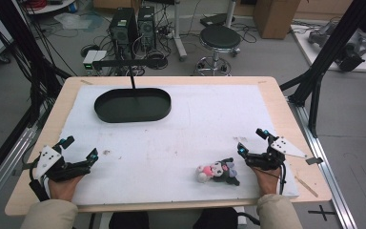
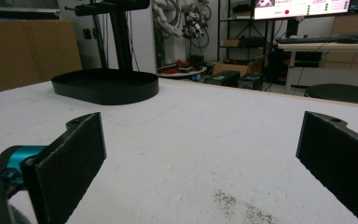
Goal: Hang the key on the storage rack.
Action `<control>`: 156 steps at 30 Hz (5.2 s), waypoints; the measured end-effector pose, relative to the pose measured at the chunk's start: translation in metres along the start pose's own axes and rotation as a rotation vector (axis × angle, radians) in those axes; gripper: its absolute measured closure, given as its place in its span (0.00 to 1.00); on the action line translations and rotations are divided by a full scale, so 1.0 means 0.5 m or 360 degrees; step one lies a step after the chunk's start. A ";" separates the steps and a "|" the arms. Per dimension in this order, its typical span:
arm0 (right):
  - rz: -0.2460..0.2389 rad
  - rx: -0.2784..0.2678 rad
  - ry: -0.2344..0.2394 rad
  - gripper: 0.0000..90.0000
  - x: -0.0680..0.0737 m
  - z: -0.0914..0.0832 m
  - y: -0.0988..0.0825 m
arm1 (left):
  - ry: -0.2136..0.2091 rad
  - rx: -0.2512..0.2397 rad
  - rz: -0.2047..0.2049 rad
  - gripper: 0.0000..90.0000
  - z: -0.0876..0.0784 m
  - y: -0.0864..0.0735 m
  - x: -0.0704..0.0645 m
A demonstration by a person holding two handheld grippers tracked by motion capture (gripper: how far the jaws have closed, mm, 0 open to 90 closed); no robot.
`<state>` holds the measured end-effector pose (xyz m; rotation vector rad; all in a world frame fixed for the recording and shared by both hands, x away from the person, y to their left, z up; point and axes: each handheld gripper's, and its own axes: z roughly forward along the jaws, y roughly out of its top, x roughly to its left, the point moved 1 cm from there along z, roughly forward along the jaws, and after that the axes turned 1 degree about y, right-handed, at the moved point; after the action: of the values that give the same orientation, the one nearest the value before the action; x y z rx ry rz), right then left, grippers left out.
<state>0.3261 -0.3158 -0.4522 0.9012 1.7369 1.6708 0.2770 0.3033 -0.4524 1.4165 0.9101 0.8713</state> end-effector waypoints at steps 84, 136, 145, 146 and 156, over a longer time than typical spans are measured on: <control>-0.0808 0.1434 0.1130 0.01 0.150 0.125 0.092 | -0.0001 0.0027 0.0004 0.02 0.004 0.001 -0.001; -0.0594 0.1378 0.1203 0.46 0.190 0.184 0.202 | -0.0589 0.0183 0.0131 0.02 0.084 0.151 -0.031; -0.0575 0.1342 0.1238 0.46 0.211 0.213 0.237 | -0.1031 0.0329 0.0201 0.02 0.135 0.223 -0.099; -0.0559 0.1330 0.1238 0.46 0.213 0.216 0.240 | -0.1081 0.0343 0.0182 0.02 0.141 0.228 -0.108; -0.0541 0.1289 0.1271 0.46 0.224 0.231 0.249 | -0.1280 0.0454 0.0249 0.02 0.190 0.244 -0.177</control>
<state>0.3580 -0.1564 -0.3296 0.1529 3.0118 1.1314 0.3309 0.1813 -0.3339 1.8930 0.3102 0.2177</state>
